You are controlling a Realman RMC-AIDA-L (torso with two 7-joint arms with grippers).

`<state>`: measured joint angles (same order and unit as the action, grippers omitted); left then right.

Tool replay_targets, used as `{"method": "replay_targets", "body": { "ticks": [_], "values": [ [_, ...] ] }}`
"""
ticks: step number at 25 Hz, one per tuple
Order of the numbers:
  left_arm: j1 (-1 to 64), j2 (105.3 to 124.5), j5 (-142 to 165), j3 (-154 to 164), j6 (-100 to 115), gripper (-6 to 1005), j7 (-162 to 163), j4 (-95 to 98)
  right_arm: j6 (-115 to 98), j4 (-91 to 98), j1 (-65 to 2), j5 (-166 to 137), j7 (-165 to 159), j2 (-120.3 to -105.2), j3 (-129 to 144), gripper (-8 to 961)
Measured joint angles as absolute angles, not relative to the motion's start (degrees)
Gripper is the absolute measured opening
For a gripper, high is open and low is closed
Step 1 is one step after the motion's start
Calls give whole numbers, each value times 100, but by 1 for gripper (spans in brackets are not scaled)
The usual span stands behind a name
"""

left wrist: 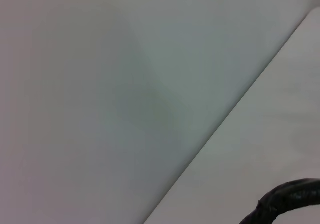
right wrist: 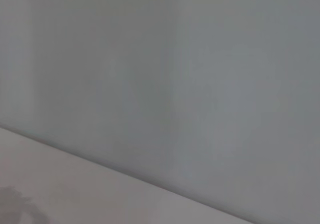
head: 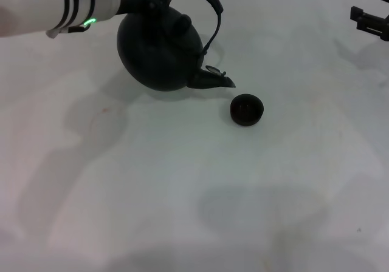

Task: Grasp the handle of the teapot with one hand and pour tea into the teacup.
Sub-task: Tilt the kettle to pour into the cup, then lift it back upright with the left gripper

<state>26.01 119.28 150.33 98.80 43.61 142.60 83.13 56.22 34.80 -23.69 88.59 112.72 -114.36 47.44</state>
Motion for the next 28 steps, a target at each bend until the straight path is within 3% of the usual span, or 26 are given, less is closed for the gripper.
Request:
{"method": "replay_targets", "body": {
  "ticks": [28],
  "values": [
    [3221, 11925, 15880, 10251, 4791, 126, 14708, 8014, 5628, 3311, -2364, 8868, 11304, -11479, 4676, 844]
  ]
}}
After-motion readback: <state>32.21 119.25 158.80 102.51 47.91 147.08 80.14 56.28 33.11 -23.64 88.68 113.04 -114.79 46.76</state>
